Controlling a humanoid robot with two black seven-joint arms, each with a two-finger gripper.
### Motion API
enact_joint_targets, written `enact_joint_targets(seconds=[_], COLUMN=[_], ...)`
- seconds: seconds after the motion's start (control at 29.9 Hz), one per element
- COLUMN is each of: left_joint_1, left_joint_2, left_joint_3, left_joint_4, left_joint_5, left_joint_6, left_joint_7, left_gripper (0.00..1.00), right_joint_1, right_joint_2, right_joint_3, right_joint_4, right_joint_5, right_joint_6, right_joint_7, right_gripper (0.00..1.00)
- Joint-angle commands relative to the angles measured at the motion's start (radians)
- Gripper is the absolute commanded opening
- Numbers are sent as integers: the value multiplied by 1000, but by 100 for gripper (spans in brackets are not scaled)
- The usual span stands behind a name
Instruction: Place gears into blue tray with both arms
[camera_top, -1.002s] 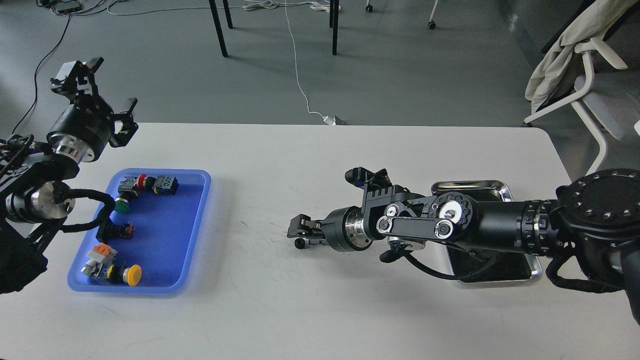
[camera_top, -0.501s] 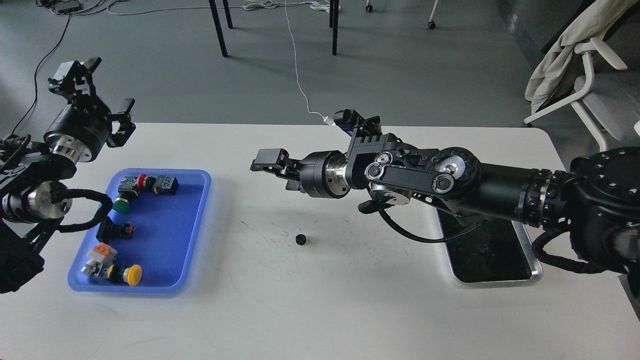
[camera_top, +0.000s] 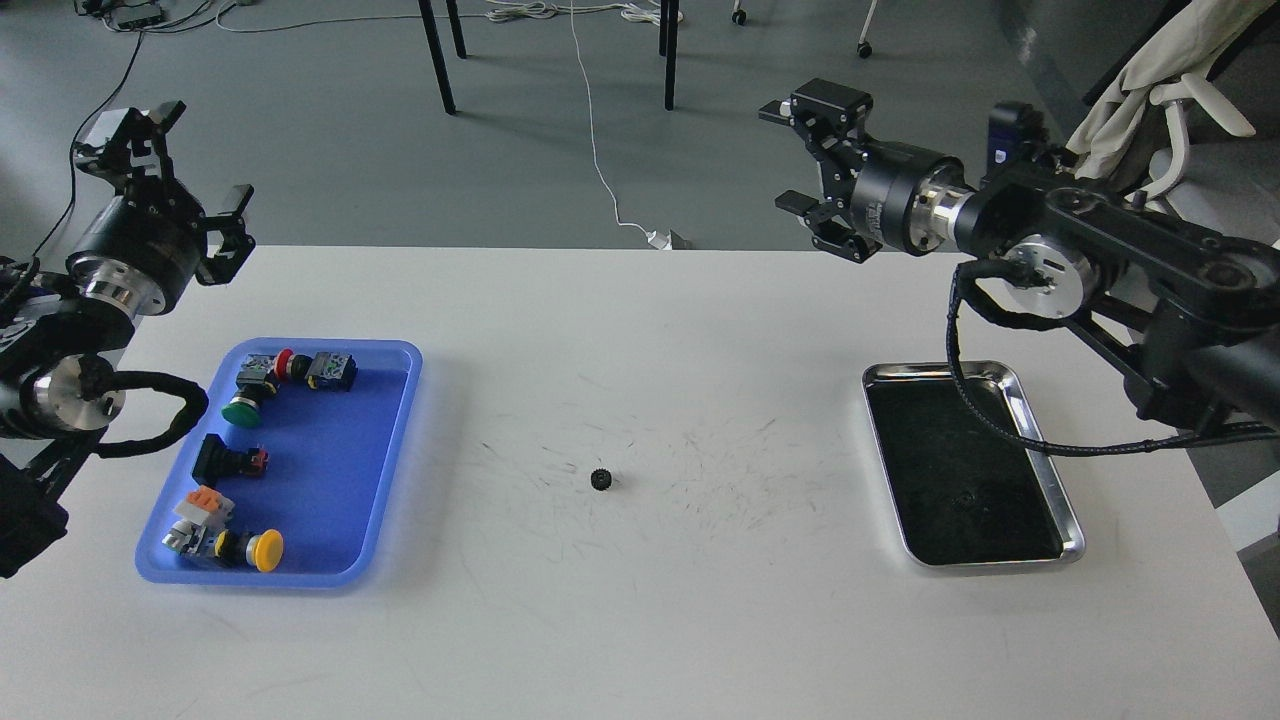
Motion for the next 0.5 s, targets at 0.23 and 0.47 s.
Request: enact_joint_targets(seconds=[0.23,0.47], left_joint_1=[41,47], left_joint_2=[107,257], left_joint_3=[51,178], left_joint_4=[-270,-619], left_joint_5=[97,471], left_joint_6=[45,62], left_joint_7=[33,34], left_gripper=[98,98], right_joint_1=[-517,-657], right_joint_2=[-37,-31], right_joint_3=[555,598], right_joint_4=[39,131], right_joint_5=[202,281], right_joint_6=[124,161], right_joint_7=[52,103], right_gripper=[94,95])
